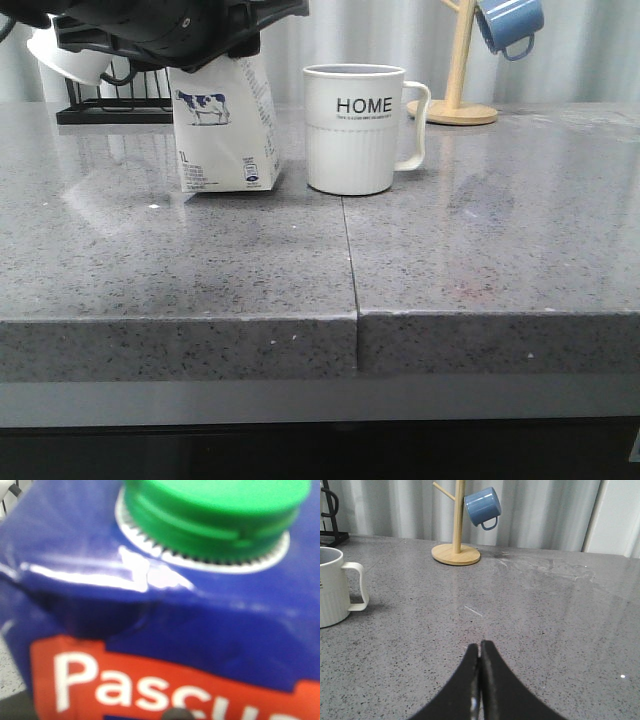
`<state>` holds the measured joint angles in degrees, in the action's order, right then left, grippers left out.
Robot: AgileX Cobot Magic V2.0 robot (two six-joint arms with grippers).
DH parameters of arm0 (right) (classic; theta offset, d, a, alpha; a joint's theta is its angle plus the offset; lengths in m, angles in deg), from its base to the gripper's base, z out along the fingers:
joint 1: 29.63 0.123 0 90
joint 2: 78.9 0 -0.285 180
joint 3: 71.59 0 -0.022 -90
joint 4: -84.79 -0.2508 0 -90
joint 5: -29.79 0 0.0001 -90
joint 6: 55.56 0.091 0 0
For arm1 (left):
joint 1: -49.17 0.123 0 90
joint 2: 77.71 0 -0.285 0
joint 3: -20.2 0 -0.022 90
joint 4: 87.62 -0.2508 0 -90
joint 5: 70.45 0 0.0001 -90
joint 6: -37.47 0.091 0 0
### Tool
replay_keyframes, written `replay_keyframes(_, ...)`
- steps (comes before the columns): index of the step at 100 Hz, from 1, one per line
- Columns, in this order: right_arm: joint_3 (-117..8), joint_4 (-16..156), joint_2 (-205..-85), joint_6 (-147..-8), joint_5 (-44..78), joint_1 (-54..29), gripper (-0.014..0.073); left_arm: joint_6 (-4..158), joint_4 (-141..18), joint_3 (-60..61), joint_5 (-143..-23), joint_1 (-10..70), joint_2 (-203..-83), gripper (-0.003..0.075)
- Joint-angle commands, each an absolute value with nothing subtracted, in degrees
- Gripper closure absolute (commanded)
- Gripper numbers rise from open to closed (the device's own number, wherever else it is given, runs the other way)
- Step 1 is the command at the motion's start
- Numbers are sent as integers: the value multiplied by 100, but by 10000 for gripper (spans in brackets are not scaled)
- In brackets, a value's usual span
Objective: Place milk next to cup
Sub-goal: 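Carry the milk carton with the left gripper beside the mug, then release the carton and raise the left gripper away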
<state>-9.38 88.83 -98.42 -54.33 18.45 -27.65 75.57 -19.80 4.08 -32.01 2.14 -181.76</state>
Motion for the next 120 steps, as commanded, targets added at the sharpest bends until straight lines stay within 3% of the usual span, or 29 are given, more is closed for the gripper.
replay_keyframes(1,-1091,8929,-9891,-5443,2277,-2782,713,7579,-2553,725,-2505,158,-17813,422)
replay_keyframes(18,-1091,8929,-9891,-5443,2277,-2782,713,7587,-2525,632,-2817,158,-17813,245)
replay_keyframes(37,-1091,8929,-9891,-5443,2277,-2782,713,7587,-2436,513,-3158,158,-17803,148)
replay_keyframes(96,-1091,8929,-9891,-5443,2277,-2782,713,7587,-2547,-663,-4174,98,-16500,143)
replay_keyframes(120,-1091,8929,-9891,-5443,2277,-2782,713,7409,-3451,-1299,-4554,711,-15404,143)
